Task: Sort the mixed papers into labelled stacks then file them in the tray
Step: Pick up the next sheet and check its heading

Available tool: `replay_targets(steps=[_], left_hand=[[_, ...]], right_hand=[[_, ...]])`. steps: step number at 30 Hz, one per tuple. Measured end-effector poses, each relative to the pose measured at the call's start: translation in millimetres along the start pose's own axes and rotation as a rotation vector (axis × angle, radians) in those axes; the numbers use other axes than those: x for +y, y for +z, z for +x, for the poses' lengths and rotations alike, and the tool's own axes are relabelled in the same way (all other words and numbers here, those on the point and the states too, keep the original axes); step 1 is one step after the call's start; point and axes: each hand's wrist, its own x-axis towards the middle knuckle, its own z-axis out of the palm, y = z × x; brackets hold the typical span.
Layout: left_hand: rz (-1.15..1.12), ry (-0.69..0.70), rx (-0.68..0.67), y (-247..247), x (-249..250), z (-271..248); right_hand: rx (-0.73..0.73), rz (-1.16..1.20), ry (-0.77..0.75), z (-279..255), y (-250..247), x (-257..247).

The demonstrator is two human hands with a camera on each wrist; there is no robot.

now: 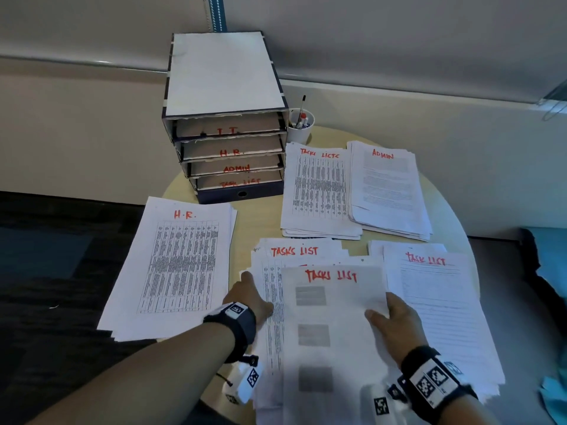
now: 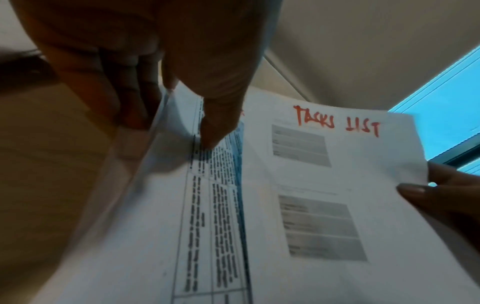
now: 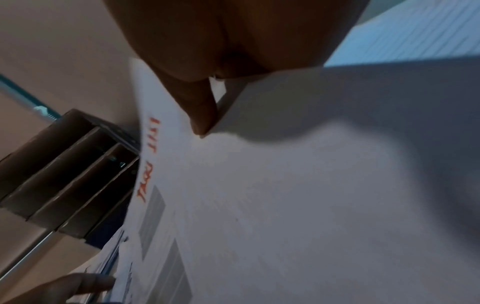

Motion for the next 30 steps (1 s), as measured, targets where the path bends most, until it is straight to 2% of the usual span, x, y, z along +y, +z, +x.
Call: replay_targets(steps=[6,9,14,19,21,23,26,28,30], left_hand=[[-0.150,0.007,0.121,-1,-8,4],[-0.221,0.044,0.128,-5,-18,4],[-0.285,0.062,0.105,-12,-28,1],[-0.168,0.055,0.132,-22,-36,-2],[-0.213,0.086,0.132,-26,-39,-3],[-0.353,0.139,0.153,-28,-38,-8],[-0.610,0.151,0.003,-26,-32,-23],[-0.631,0.241,-0.192,-22,-32,-31],[-0.625,0.303,-0.298,-22,-30,-40]], right_hand=[[0.042,-0.005,0.033,0,-5,6],[-0.007,-0.068,0.004,2,-9,10],[-0.057,0.110,0.044,2,-10,17],[-0.113,0.193,0.022,-1,-10,14],[-0.141,0.185,0.004,-2,-11,11],[-0.157,0.224,0.002,-3,-11,9],[-0.229,0.316,-0.002,-4,-11,7],[-0.268,0.349,0.010,0,-9,14],[-0.290,0.339,0.009,4,-8,18]])
